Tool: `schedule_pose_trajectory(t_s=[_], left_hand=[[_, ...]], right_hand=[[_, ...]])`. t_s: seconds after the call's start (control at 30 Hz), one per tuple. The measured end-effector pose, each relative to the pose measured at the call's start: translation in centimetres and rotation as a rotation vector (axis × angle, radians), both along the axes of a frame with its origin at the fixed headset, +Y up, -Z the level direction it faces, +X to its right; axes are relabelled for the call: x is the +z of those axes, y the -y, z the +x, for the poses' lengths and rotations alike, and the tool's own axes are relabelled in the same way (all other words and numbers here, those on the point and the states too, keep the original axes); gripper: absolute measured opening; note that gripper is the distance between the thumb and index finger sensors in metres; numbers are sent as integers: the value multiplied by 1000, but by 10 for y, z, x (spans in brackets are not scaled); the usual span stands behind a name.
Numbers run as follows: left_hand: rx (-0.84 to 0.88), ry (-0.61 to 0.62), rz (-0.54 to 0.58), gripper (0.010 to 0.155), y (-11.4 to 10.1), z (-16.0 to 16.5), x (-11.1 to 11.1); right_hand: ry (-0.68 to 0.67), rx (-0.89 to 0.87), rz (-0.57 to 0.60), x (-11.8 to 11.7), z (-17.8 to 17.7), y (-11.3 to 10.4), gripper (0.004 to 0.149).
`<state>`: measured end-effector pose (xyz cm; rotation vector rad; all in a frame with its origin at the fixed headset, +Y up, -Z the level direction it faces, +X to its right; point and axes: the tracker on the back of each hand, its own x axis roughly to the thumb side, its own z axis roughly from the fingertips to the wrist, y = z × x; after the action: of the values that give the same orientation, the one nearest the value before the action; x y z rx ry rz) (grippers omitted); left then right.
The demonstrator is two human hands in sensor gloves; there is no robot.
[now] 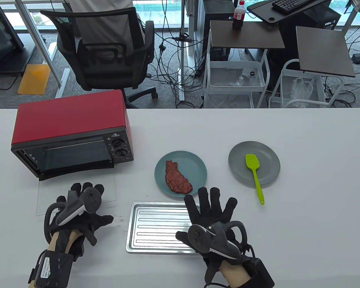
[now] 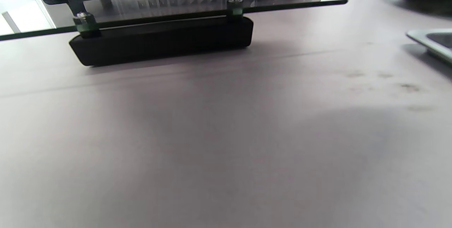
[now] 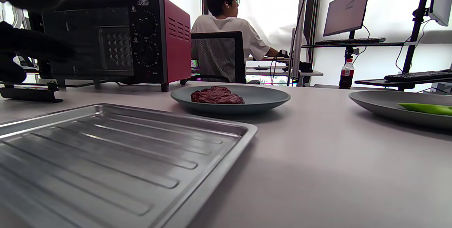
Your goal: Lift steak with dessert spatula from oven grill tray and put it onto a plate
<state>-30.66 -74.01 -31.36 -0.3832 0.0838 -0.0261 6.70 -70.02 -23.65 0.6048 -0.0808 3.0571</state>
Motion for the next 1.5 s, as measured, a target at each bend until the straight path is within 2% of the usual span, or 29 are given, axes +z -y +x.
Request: schedule_pose_trajectory(t_s=[0.3,0.63,1.03,1.5], left_hand=[[-21,-51,-1,101,17,-8,-24],[-36,-64,13,96,29,-3,-33],[-90,-75,23,88,29,1,-34],[-119,-70,-14,88,25,3,-39]], right_hand=[[2,-3,-17,-2,0,1,101],[-34,1,-51,-2,-6,6,101],[-37,-20,-81,-3,-5,8,100],[-51,-26,-109,-3,-7,11,99]])
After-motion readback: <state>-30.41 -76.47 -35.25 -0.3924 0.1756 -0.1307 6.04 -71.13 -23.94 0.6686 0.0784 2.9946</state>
